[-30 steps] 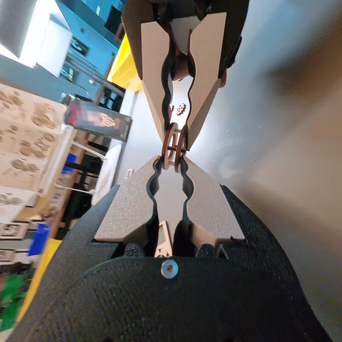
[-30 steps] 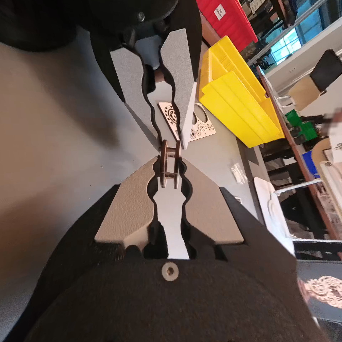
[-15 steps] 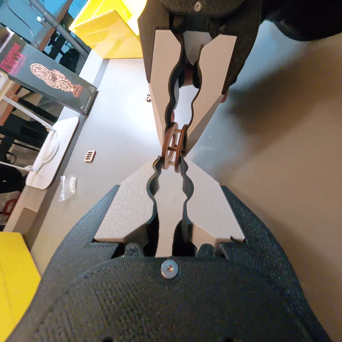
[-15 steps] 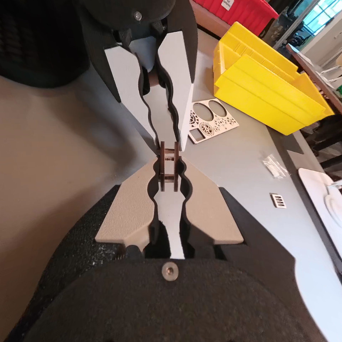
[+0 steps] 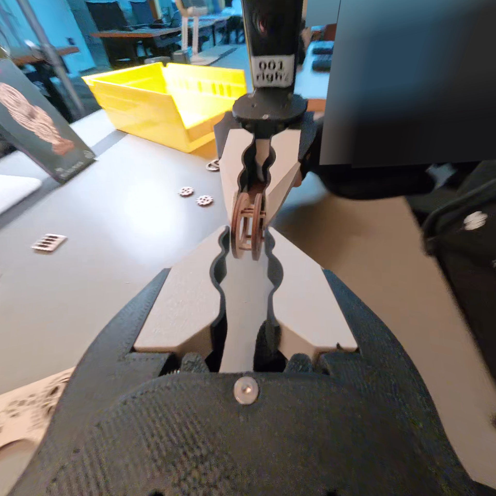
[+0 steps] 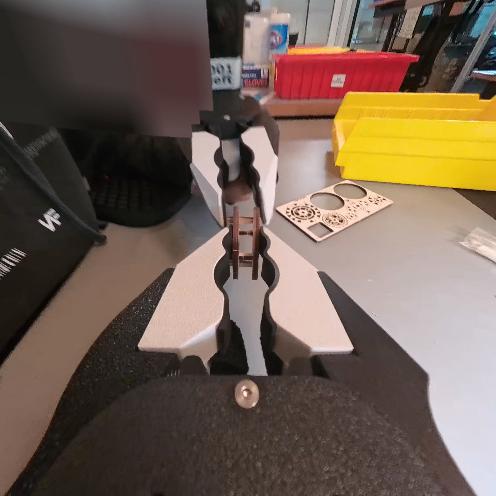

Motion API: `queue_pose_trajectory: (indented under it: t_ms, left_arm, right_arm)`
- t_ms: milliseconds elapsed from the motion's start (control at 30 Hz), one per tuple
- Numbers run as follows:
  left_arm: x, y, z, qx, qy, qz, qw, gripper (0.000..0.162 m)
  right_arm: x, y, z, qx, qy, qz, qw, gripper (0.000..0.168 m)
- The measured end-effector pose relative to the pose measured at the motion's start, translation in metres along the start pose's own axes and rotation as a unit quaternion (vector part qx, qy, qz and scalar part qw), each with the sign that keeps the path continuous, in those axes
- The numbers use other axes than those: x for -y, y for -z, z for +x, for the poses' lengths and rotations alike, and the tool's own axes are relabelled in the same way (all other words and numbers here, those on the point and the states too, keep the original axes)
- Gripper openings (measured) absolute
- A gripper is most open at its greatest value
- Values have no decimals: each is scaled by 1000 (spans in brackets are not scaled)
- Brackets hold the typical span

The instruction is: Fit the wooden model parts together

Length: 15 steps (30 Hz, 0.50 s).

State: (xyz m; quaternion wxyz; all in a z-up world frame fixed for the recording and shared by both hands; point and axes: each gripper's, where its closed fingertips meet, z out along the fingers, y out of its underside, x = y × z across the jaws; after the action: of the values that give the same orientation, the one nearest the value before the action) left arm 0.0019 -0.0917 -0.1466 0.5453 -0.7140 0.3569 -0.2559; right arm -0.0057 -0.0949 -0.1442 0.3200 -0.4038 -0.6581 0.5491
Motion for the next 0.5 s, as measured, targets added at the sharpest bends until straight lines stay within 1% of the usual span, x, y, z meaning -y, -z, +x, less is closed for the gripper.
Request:
queue_pose_trajectory:
  t_ms: [33,67,100,167,233,300,400,500]
  left_arm:
    - [2,1,1,-19,32,12,999,30]
    - [2,1,1,-31,54,18,998,28]
    - [3,1,2,-41,68,23,997,21]
    - [5,1,4,-54,89,29,994,19]
    - [5,1,4,-60,103,25,993,19]
    - [3,0,3,-62,119,20,991,19]
    - [1,0,2,-64,137,15,988,19]
    - [-3,-1,2,-65,138,3,988,19]
  right_arm:
    - [5,1,-2,9,-13,16,1000,15]
    - [9,2,-3,16,-27,32,999,15]
    - [12,2,-3,21,-40,42,998,15]
    - [12,4,-3,30,-64,51,996,15]
    - [10,4,-2,36,-82,48,995,15]
    - [7,3,-1,31,-79,36,996,17]
    - [4,2,-3,34,-82,21,996,26]
    - [4,-1,-2,28,-80,17,996,29]
